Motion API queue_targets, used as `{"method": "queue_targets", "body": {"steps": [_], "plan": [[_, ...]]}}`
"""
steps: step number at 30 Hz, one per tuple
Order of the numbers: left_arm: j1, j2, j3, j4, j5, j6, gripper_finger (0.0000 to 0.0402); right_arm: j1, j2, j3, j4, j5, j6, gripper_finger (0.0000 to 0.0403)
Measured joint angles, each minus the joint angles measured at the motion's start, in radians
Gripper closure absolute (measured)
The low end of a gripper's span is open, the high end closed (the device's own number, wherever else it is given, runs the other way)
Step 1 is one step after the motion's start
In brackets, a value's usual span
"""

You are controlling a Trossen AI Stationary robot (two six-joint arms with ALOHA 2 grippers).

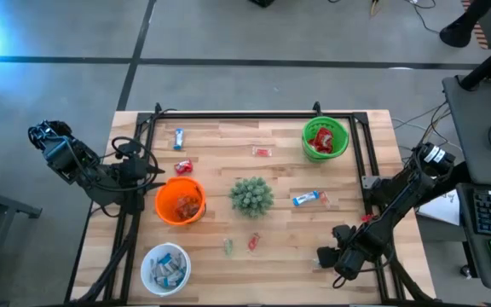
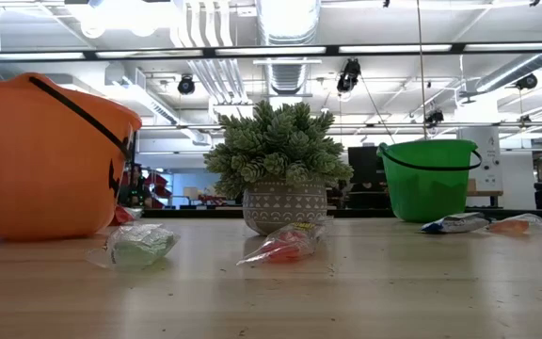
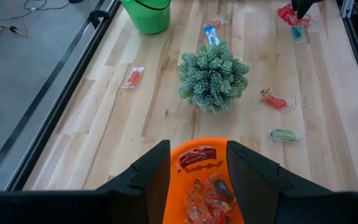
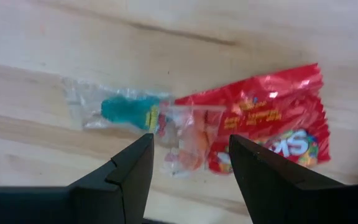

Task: Sort candy
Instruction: Put the orange gummy into the orange bucket

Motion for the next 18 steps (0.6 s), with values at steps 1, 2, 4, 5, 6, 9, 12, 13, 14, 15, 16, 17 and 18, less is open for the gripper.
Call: {"method": "queue_targets", "body": {"steps": [1, 2, 4, 5, 6, 9, 12, 13, 14, 15, 16, 17, 18], "plan": [[0.000, 0.000, 0.000, 0.000, 0.000, 0.000, 0.0262, 0.000, 0.000, -0.004, 0.001, 0.002, 0.000, 0.0202], [0.000, 0.000, 0.000, 0.000, 0.000, 0.000, 0.0262, 0.000, 0.000, -0.007, 0.002, 0.002, -0.001, 0.0202], [0.000, 0.000, 0.000, 0.001, 0.000, 0.000, 0.0262, 0.000, 0.000, -0.015, 0.016, 0.002, -0.003, 0.0202], [0.000, 0.000, 0.000, 0.002, 0.000, 0.000, 0.0262, 0.000, 0.000, -0.022, 0.033, 0.002, -0.009, 0.0202], [0.000, 0.000, 0.000, 0.003, 0.000, 0.000, 0.0262, 0.001, 0.000, -0.030, 0.049, 0.003, -0.014, 0.0202], [0.000, 0.000, 0.000, 0.005, 0.000, 0.000, 0.0262, 0.002, 0.000, -0.051, 0.078, 0.005, -0.014, 0.0202], [0.000, 0.000, 0.000, 0.007, 0.000, 0.000, 0.0262, 0.002, 0.000, -0.053, 0.080, 0.005, -0.014, 0.0202], [0.000, 0.000, 0.000, 0.007, 0.000, 0.000, 0.0262, 0.002, 0.000, -0.053, 0.082, 0.005, -0.014, 0.0202], [0.000, 0.000, 0.000, 0.007, 0.000, 0.000, 0.0262, 0.002, 0.000, -0.053, 0.082, 0.004, -0.013, 0.0202], [0.000, 0.000, 0.000, 0.007, 0.000, 0.000, 0.0262, 0.002, 0.000, -0.054, 0.082, 0.001, -0.013, 0.0204], [0.000, 0.000, 0.000, 0.007, 0.000, 0.000, 0.0262, 0.002, 0.000, -0.054, 0.082, -0.001, -0.013, 0.0208], [0.000, 0.000, 0.000, 0.007, 0.000, 0.000, 0.0262, 0.002, 0.000, -0.056, 0.082, -0.002, -0.013, 0.0214], [0.000, 0.000, 0.000, 0.008, 0.000, 0.000, 0.0262, 0.002, 0.000, -0.057, 0.082, -0.002, -0.013, 0.0222]]}}
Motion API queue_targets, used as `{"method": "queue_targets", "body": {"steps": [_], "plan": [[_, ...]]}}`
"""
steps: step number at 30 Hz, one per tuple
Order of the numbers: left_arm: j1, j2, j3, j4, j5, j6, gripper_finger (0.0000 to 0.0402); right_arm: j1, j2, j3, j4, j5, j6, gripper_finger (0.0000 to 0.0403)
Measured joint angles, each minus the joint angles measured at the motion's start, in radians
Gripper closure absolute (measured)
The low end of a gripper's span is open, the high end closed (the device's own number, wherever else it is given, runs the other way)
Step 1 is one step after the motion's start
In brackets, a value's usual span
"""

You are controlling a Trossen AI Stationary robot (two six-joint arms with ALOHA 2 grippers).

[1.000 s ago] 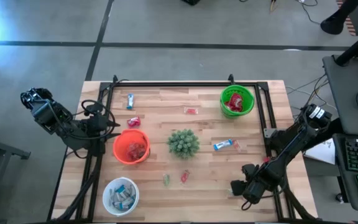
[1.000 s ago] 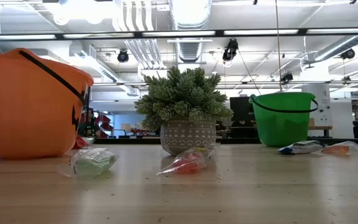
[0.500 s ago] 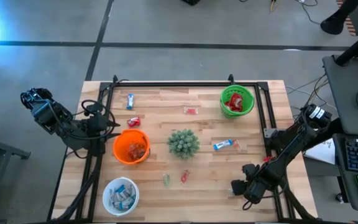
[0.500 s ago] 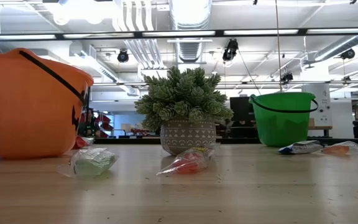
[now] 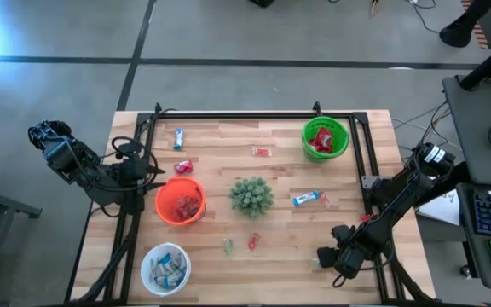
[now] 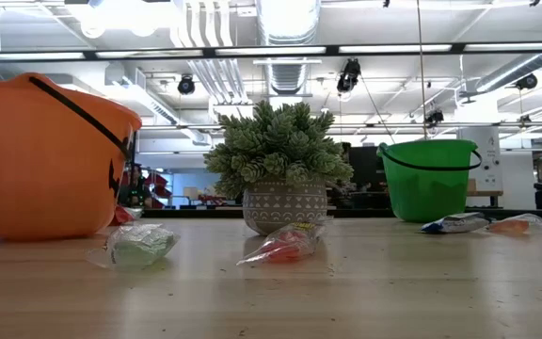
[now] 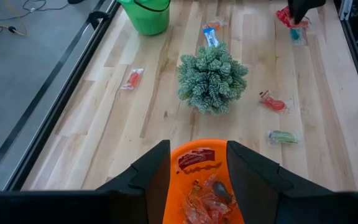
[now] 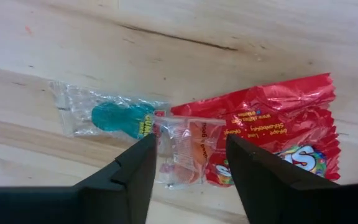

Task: Sort candy
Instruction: Put the orange gummy into the orange bucket

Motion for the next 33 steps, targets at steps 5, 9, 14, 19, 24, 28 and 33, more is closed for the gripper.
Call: {"method": "queue_targets", "body": {"steps": [5, 9, 14, 19, 24, 28, 33], "plan": [[0.000, 0.000, 0.000, 0.000, 0.000, 0.000, 0.0262, 0.000, 0.000, -0.015, 0.000, 0.000, 0.002, 0.0286], [0.000, 0.000, 0.000, 0.000, 0.000, 0.000, 0.0262, 0.000, 0.000, -0.023, 0.002, 0.000, 0.010, 0.0341], [0.000, 0.000, 0.000, 0.000, 0.000, 0.000, 0.0262, 0.000, 0.000, -0.023, 0.005, -0.002, 0.003, 0.0390], [0.000, 0.000, 0.000, 0.000, 0.000, 0.000, 0.0262, 0.000, 0.000, -0.016, 0.026, -0.020, -0.002, 0.0394], [0.000, 0.000, 0.000, 0.000, 0.000, 0.000, 0.0262, 0.000, -0.010, 0.026, 0.017, -0.019, -0.009, 0.0394], [0.000, 0.000, 0.000, 0.000, 0.000, -0.008, 0.0262, 0.000, -0.011, 0.071, -0.016, 0.024, -0.009, 0.0394], [0.000, 0.000, 0.000, 0.000, -0.016, -0.011, 0.0262, -0.012, -0.011, 0.135, -0.063, 0.190, -0.032, 0.0394]]}}
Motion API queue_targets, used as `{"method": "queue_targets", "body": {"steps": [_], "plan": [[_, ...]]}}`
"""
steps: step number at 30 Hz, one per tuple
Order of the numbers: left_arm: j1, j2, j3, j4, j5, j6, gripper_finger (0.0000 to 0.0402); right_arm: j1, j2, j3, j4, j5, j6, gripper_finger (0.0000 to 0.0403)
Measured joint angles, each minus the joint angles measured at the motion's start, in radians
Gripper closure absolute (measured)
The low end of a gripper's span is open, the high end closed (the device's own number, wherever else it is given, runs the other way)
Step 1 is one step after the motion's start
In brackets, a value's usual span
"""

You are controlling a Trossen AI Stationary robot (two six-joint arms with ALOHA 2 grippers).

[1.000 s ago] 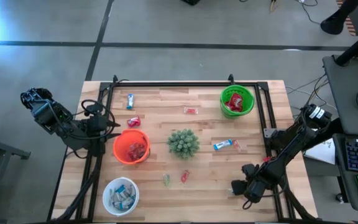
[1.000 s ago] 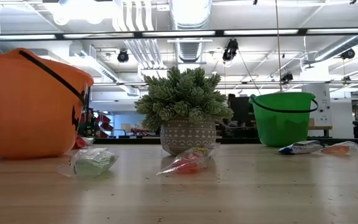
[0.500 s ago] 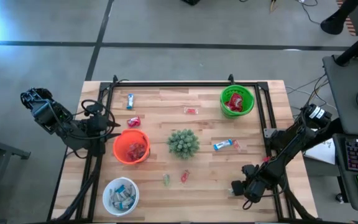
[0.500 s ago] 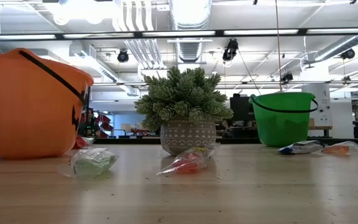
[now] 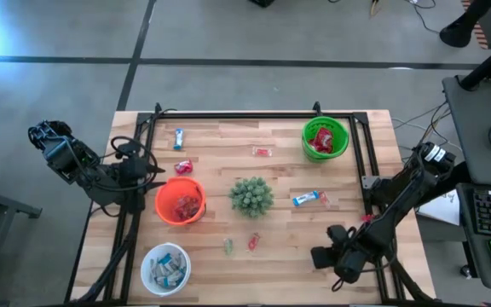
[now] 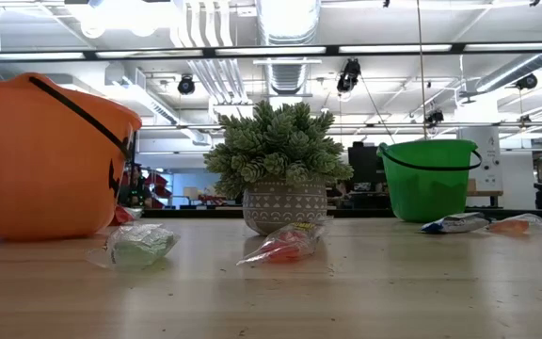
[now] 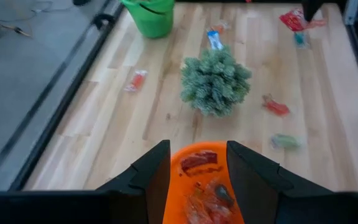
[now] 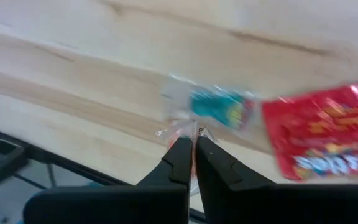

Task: Sort candy
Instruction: Put the orange gummy into the orange bucket

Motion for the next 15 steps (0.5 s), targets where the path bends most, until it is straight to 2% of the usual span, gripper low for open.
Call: {"method": "queue_targets", "body": {"steps": [6, 15], "plan": [[0.000, 0.000, 0.000, 0.001, -0.064, -0.004, 0.0262, -0.072, 0.000, 0.049, -0.025, 0.126, -0.100, 0.0394], [0.000, 0.000, 0.000, 0.000, -0.066, -0.049, 0.0262, -0.246, 0.000, 0.114, -0.023, 0.137, -0.410, 0.0394]]}}
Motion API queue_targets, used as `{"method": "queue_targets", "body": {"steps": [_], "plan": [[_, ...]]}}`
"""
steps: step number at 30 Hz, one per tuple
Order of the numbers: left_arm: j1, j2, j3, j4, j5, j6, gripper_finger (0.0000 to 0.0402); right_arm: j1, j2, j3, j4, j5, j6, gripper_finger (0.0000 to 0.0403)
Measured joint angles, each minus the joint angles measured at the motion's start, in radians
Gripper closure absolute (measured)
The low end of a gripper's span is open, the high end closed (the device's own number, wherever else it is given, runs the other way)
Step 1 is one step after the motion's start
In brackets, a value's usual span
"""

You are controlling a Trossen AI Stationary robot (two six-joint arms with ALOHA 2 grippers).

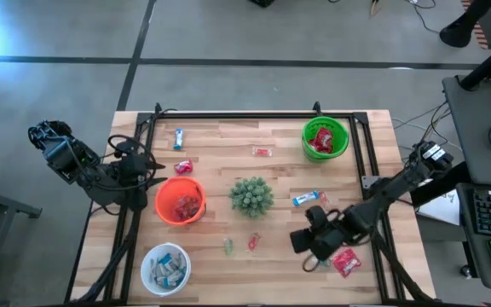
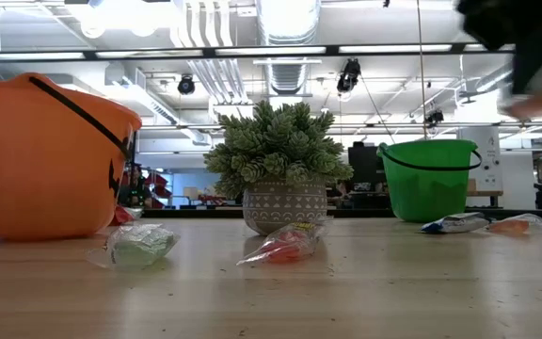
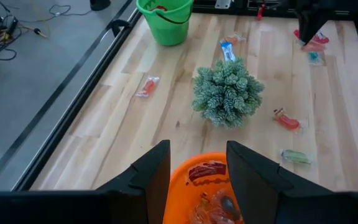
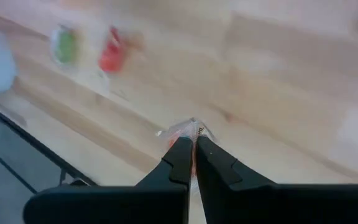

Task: Sort candy
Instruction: Put the orange gummy into the orange bucket

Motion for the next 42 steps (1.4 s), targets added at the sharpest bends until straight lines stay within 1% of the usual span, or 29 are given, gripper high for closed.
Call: {"method": "queue_targets", "body": {"steps": [11, 15, 19, 21, 26, 30, 35, 38, 42], "plan": [[0.000, 0.001, 0.000, 0.000, -0.004, 0.000, 0.0262, -0.243, 0.000, 0.145, 0.005, -0.003, -0.493, 0.0394], [0.000, 0.001, 0.000, 0.004, -0.085, 0.000, 0.0262, -0.328, 0.000, 0.180, 0.014, -0.017, -0.663, 0.0394], [0.000, 0.002, 0.000, 0.021, -0.160, -0.004, 0.0262, -0.412, 0.001, 0.189, 0.068, -0.065, -0.825, 0.0394], [0.000, 0.007, 0.000, 0.039, -0.201, -0.025, 0.0262, -0.457, 0.001, 0.190, 0.118, -0.072, -0.899, 0.0394], [0.015, 0.026, 0.000, 0.101, -0.277, -0.121, 0.0262, -0.565, 0.001, 0.190, 0.305, -0.157, -1.078, 0.0394], [0.036, 0.041, 0.000, 0.113, -0.279, -0.233, 0.0262, -0.622, 0.001, 0.191, 0.418, -0.223, -1.173, 0.0394], [0.063, 0.069, 0.000, 0.114, -0.279, -0.360, 0.0262, -0.678, 0.001, 0.191, 0.505, -0.288, -1.241, 0.0394], [0.074, 0.090, 0.000, 0.152, -0.278, -0.384, 0.0262, -0.702, 0.001, 0.191, 0.556, -0.323, -1.272, 0.0394], [0.097, 0.119, 0.000, 0.260, -0.277, -0.385, 0.0265, -0.723, 0.001, 0.191, 0.653, -0.348, -1.294, 0.0394]]}}
